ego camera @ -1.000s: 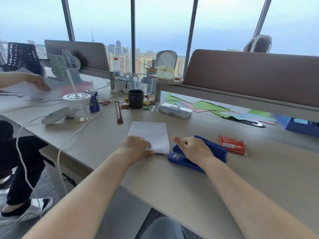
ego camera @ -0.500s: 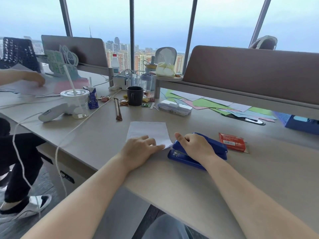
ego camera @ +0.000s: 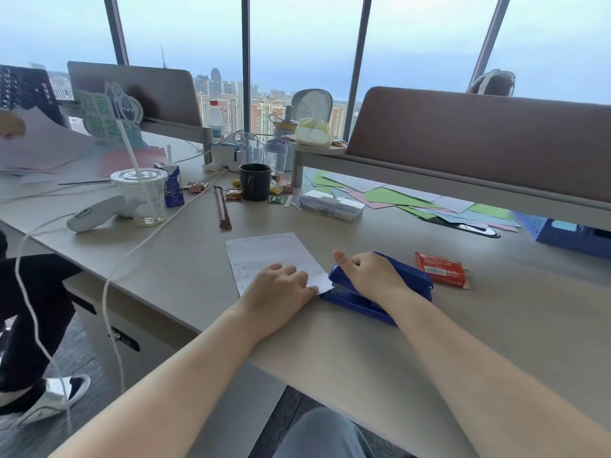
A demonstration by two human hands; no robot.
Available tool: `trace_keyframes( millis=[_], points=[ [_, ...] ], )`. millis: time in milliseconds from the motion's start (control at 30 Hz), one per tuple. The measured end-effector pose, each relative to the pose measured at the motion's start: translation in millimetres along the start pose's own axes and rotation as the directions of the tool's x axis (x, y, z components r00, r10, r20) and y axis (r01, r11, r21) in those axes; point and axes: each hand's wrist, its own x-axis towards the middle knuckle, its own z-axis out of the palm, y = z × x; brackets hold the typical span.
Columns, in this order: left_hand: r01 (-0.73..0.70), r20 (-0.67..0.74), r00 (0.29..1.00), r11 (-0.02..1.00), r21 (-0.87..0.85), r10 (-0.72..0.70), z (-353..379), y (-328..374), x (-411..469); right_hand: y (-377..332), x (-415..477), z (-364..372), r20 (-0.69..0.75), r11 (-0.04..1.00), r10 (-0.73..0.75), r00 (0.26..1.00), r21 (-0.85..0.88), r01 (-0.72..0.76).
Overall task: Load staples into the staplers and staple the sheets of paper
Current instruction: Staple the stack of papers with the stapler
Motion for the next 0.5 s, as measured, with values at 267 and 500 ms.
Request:
trace_keyframes(
  millis=[267,500],
  points=[
    [-0.004,0.01,1.0,1.0,0.011,0.004,-1,2,0,-8,-1,3,0.044,0.994,0.102,0.994,0.021,-0.103],
    [0.05,-0.034,0.998,0.999,-0.008,-0.05,0,4,2,-13,11,-2,0.049,0.995,0.097,0.994,0.002,-0.097]
  ],
)
